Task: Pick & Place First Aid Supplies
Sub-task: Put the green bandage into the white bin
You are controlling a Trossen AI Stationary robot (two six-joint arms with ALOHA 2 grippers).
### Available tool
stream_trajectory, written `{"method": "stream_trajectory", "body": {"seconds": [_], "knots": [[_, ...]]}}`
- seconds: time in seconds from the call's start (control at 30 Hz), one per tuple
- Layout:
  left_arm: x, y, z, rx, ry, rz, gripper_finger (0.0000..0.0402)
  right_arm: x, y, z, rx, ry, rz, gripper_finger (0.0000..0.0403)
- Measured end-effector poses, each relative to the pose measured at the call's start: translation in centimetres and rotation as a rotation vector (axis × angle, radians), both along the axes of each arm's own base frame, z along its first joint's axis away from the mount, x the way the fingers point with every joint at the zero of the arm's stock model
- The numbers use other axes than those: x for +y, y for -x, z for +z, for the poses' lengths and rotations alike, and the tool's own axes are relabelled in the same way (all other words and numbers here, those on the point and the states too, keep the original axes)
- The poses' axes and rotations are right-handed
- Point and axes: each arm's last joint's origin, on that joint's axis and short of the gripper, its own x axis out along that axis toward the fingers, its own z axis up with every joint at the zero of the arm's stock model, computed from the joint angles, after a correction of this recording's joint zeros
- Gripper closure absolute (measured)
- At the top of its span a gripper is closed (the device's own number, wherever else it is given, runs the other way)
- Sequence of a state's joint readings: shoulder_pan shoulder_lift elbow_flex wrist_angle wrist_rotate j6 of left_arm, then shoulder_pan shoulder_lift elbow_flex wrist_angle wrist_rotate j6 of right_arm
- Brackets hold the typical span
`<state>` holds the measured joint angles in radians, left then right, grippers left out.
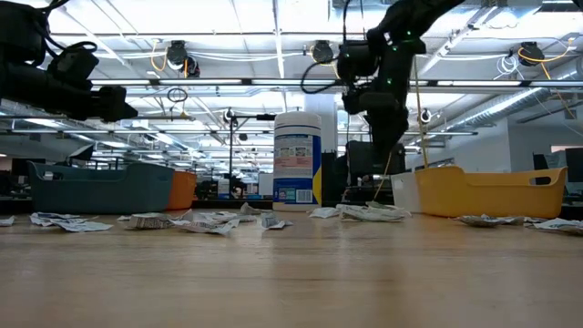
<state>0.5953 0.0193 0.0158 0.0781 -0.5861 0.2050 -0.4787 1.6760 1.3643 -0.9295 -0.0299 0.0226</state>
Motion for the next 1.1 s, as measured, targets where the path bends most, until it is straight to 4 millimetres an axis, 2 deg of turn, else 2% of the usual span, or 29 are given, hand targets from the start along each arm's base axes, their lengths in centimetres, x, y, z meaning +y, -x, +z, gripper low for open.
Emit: {"method": "stream_trajectory", "body": {"seconds": [0.3,0.57,0.7,0.9,1.1], "knots": [[0.0,0.0,0.0,0.0,0.0,0.0,0.0094,5.9,-2.5,0.0,-0.021,-0.015,0.114,0.023],[0.0,0.0,0.0,0.0,0.0,0.0,0.0094,9.3,-3.3,0.0,-0.028,-0.026,0.174,0.023],[0.0,0.0,0.0,0.0,0.0,0.0,0.0094,10.9,-3.7,-0.9,-0.06,-0.013,0.242,0.023],[0.0,0.0,0.0,0.0,0.0,0.0,0.0094,12.4,-4.0,-2.8,-0.066,0.013,0.3,0.023],[0.0,0.0,0.0,0.0,0.0,0.0,0.0094,12.7,-4.8,-5.3,-0.02,0.012,0.329,0.023]]}}
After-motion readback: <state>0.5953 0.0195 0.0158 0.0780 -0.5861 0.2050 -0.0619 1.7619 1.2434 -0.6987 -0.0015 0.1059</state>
